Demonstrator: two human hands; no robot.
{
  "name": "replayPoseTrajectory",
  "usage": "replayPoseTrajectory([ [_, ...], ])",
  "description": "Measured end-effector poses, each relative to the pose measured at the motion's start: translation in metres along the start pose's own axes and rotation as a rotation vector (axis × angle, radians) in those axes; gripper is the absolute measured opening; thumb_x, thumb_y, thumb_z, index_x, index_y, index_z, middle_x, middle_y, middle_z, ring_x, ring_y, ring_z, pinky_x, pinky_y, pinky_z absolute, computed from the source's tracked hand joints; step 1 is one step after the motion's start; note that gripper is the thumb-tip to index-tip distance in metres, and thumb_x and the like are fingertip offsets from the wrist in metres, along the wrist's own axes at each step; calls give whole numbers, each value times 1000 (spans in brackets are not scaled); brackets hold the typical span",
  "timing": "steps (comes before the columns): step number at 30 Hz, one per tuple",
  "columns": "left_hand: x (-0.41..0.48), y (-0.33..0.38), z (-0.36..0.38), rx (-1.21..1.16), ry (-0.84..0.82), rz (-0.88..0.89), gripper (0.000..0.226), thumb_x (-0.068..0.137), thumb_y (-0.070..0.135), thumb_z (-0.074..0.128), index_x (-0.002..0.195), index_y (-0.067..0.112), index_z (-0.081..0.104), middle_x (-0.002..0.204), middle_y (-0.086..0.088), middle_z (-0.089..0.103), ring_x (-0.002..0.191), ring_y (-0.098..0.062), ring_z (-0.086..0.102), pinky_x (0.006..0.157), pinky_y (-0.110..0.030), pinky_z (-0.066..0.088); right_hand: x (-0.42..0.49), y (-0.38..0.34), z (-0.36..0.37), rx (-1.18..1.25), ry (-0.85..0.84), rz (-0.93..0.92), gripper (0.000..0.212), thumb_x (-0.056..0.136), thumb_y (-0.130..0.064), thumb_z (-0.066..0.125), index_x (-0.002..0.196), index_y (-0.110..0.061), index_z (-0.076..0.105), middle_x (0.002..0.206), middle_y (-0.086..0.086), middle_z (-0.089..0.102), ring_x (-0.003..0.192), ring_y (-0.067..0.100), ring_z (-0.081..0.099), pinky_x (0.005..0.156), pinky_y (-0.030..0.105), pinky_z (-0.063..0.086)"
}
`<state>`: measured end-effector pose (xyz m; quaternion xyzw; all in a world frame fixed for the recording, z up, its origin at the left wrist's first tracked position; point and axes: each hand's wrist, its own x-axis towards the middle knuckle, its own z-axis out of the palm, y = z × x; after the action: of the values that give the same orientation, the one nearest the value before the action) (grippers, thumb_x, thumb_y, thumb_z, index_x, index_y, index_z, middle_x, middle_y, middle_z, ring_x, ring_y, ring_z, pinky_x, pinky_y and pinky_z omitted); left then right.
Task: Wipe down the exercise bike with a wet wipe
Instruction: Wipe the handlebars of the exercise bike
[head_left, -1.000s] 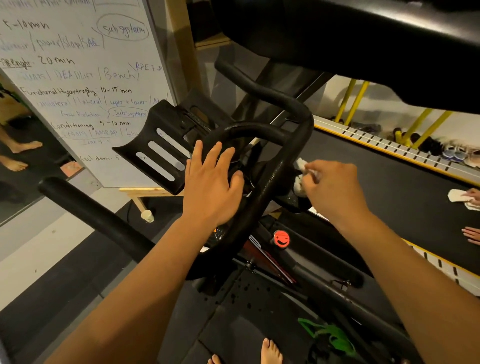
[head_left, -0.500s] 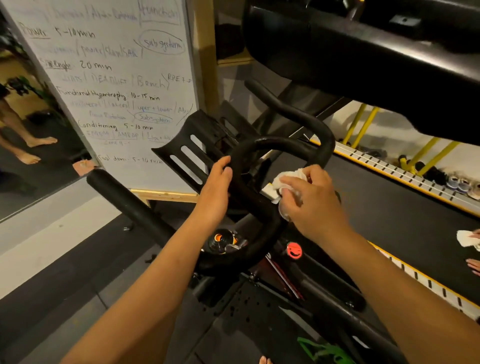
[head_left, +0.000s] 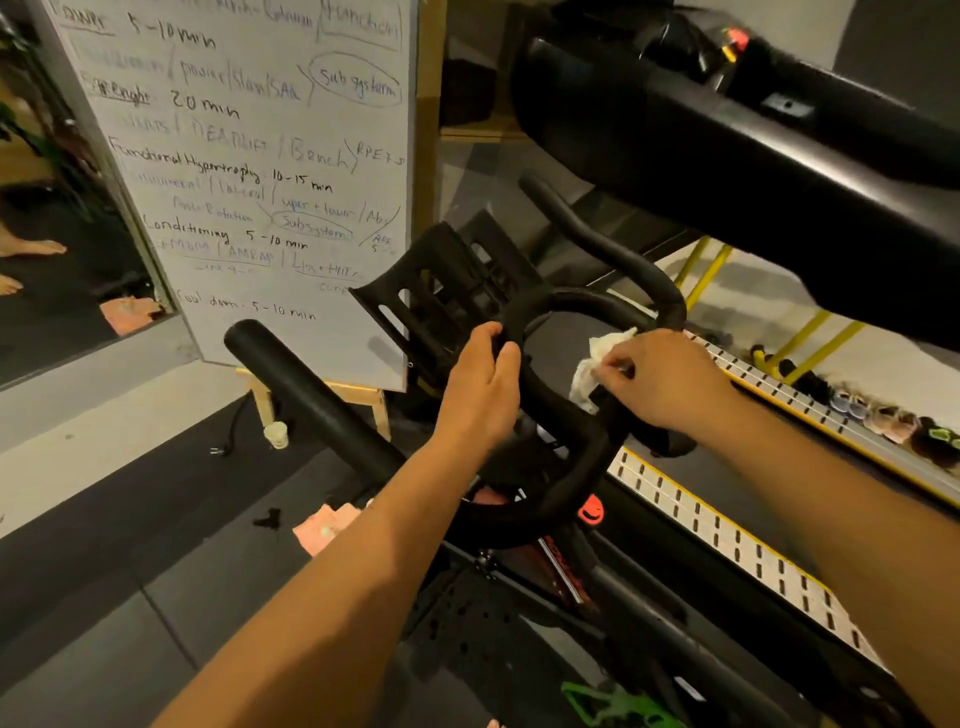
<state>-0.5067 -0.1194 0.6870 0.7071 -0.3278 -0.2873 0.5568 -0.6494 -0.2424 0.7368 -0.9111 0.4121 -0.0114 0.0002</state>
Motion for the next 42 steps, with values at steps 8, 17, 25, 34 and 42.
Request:
replayPoseTrajectory([
  [8,1,-2,-3,19,17,30,41,105,41,28,141,26,43,113,0,58,98,-13,56,86,-33,48,48,-11,-10,-36,-14,-67,8,91,-26,62,97,-30,66,97,1,64,86,22,60,70,32,46],
  [17,16,-5,-4,-46,137,-36,32,104,37,33,94,40,63,95,10,66,94,-15,63,87,-37,50,122,-14,-12,4,-63,-292,21,91,-15,62,111,-14,69,107,7,58,93,28,59,79,33,49],
  [25,13,-2,-3,-34,187,-84,37,106,39,29,107,35,66,103,10,73,95,-11,68,89,-38,54,109,-37,-5,343,-93,-680,32,87,-3,63,115,-15,71,115,8,62,104,25,60,90,33,48],
  [34,7,-6,0,25,266,-92,44,105,45,23,106,37,67,99,15,72,95,-4,66,87,-25,51,138,37,-21,-45,-123,-354,8,90,-18,64,94,-11,65,82,7,57,71,26,59,69,35,53],
  [42,6,-5,-1,-68,328,-77,49,106,42,21,114,29,67,109,11,71,99,-2,66,89,-29,51,104,-34,-1,545,-103,-495,16,93,-18,58,96,-14,73,92,1,69,91,18,63,78,26,44],
])
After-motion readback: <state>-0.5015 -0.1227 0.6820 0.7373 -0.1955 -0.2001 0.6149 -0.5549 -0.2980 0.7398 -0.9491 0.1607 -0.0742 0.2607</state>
